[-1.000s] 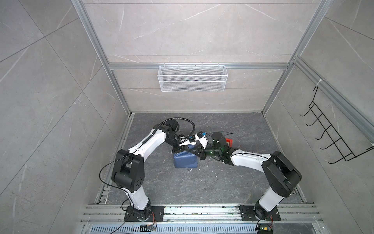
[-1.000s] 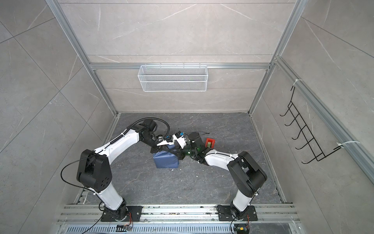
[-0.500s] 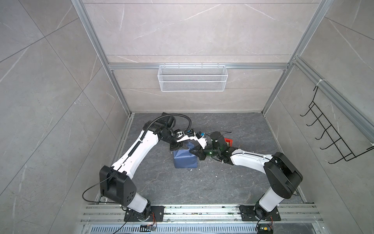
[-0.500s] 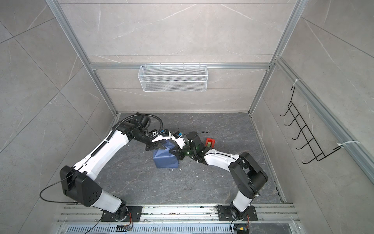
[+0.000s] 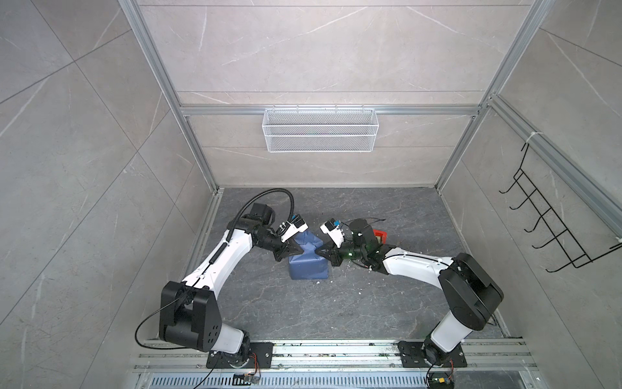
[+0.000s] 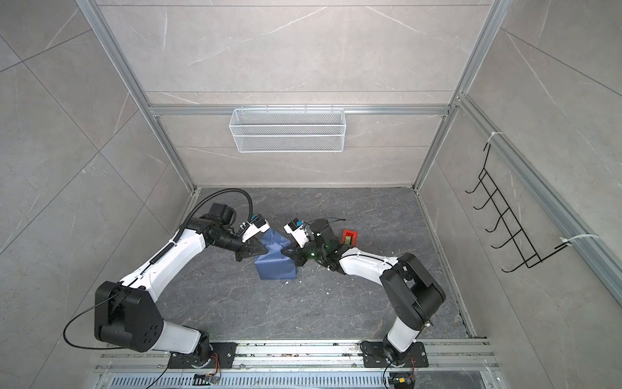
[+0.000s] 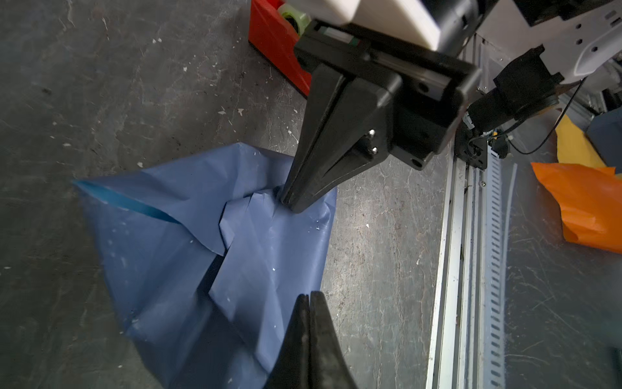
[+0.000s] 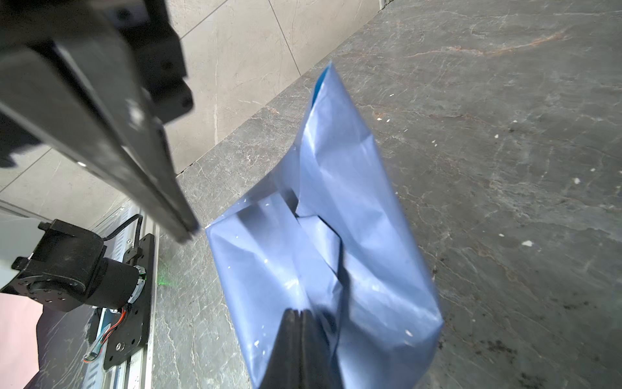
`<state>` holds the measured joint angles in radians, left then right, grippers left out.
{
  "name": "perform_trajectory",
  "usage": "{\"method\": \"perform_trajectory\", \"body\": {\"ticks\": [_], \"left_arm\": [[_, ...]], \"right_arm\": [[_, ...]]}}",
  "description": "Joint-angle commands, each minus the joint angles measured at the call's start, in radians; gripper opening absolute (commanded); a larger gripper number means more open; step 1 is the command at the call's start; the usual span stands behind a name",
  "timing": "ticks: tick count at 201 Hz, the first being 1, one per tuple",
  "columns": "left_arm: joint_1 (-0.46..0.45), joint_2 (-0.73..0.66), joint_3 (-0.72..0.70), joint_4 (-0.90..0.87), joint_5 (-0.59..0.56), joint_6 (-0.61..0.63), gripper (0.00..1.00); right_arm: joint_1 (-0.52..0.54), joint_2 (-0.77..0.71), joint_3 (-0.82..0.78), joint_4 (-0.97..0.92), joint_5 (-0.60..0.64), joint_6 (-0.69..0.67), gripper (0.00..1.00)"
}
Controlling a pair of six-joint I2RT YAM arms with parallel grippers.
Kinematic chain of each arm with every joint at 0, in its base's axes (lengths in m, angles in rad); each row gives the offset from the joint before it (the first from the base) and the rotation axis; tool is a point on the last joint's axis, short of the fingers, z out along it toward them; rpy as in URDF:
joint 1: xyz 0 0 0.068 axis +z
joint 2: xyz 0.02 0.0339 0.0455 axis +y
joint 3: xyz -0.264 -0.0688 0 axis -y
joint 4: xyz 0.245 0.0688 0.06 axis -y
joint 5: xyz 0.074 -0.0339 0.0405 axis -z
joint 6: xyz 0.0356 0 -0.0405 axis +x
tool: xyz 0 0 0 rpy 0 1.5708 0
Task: Wrap a gift box in wrapping paper
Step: Fold the seventh fold of the wrapping paper on the gift box.
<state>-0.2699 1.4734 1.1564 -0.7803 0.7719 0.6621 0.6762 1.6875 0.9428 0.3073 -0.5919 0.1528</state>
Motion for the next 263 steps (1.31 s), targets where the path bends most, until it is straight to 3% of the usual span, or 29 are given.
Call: {"method": "perform_trajectory", "body": {"ticks": [1,69,98,149,159,172,191,211,236,263], "left_arm": [[0.009,0.019,-0.024,0.114,0.038,-0.076,0.0],[0.008,0.066,-0.094,0.187,-0.075,-0.105,0.0],[0.009,0.063,-0.101,0.185,-0.081,-0.08,0.0],[0.008,0.049,-0.085,0.175,-0.056,-0.084,0.0],[0.011,0.041,-0.064,0.162,-0.026,-0.099,0.0],[0.024,0.029,0.001,0.115,0.017,-0.126,0.07],[0.094,0.029,0.119,0.053,0.065,-0.191,0.13],[0.171,0.065,0.194,0.104,0.066,-0.301,0.19],[0.196,0.184,0.256,0.148,0.06,-0.371,0.22],[0.192,0.374,0.336,0.113,0.141,-0.458,0.22]], "right_arm": [[0.012,0.028,-0.03,-0.108,0.007,-0.02,0.0],[0.011,-0.018,0.064,-0.151,-0.049,-0.011,0.0],[0.015,0.04,0.142,-0.123,-0.1,0.009,0.0],[0.012,0.163,0.185,-0.17,-0.057,0.0,0.0],[0.013,0.177,0.182,-0.198,-0.038,-0.012,0.0],[0.011,0.177,0.167,-0.215,-0.013,-0.009,0.0],[0.013,0.157,0.131,-0.185,-0.017,-0.003,0.0],[0.013,0.15,0.111,-0.179,-0.014,0.0,0.0],[0.016,0.129,0.089,-0.155,-0.017,0.014,0.0],[0.017,0.127,0.081,-0.15,-0.009,0.008,0.0]]}}
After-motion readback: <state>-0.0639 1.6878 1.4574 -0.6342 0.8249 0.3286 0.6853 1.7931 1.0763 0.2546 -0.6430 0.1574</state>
